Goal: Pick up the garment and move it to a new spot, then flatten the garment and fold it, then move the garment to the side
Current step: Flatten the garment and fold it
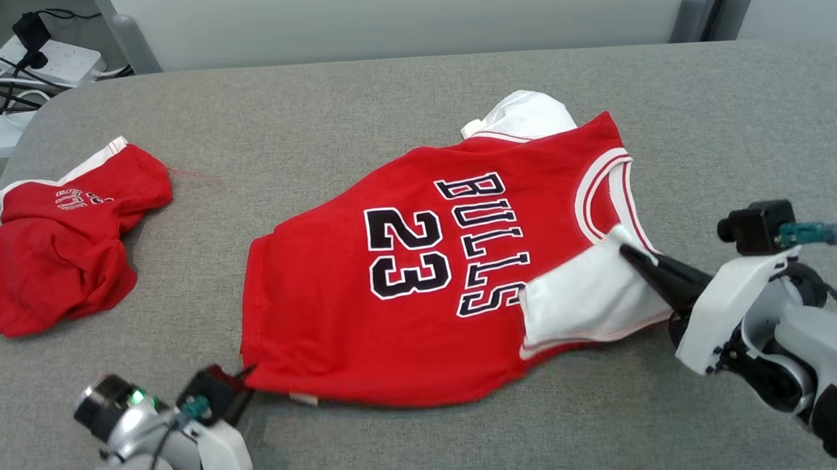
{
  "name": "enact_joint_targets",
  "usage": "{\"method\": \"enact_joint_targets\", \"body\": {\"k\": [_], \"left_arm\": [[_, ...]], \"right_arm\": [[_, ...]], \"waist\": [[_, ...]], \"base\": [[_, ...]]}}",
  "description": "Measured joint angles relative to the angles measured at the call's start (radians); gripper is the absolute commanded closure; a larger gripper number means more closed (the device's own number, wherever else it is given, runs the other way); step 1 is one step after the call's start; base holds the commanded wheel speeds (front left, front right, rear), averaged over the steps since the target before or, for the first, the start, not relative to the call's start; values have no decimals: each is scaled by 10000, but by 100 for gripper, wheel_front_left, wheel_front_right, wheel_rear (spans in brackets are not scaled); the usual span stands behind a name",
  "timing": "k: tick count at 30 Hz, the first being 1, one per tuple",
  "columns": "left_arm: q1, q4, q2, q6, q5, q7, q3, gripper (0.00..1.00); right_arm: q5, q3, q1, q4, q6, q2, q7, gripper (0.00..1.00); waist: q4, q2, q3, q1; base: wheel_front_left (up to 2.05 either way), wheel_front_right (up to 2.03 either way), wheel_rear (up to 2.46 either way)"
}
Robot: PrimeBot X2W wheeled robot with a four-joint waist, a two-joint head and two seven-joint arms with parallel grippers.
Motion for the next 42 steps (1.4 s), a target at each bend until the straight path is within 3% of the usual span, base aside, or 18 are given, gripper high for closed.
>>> {"method": "enact_joint_targets", "body": {"k": [9,15,20,23,26,30,35,39,42], "left_arm": [[-3051,-769,1417,-821,111,278,945,100],[-4916,-961,1503,-1131,132,543,1467,100],[-5331,-1058,1661,-1344,-481,627,1812,100],[-4891,-1290,1929,-1528,-1271,1411,1760,100],[-3787,-2113,2387,-1607,-2667,2773,1300,100],[-2391,-4537,3440,-1624,-5012,4711,399,100],[-1647,-6663,4798,-1680,-6759,6621,-385,100],[-1268,-7480,4978,-1680,-7881,7687,-731,100],[-1316,-7258,4740,-1630,-9064,8585,-673,100]], "right_arm": [[-523,-717,-2225,35,0,-378,-326,100],[-1007,-1551,-3954,364,0,-176,-512,100],[-485,-1697,-4233,-125,0,-188,-428,100],[497,-1429,-3976,-1277,0,-481,405,100],[1824,-1110,-3262,-2692,0,-1241,1741,100],[3636,-631,-2284,-4174,-2,-2742,3881,100],[4410,395,-1693,-5375,-4,-4092,6032,100],[4836,794,-1518,-6096,-4,-4414,7488,100],[4782,853,-1770,-5691,-4,-4161,8113,100]], "waist": [[-106,0,80,0],[-351,0,79,0],[-489,0,-250,0],[-555,0,-557,0],[-621,0,-870,0],[-711,0,-935,0],[-737,0,-305,0],[-755,0,468,0],[-774,0,1199,0]], "base": [[0,0,0],[0,0,0],[0,0,0],[0,0,0],[0,0,0],[0,0,0],[0,0,0],[0,0,0],[0,0,0]]}}
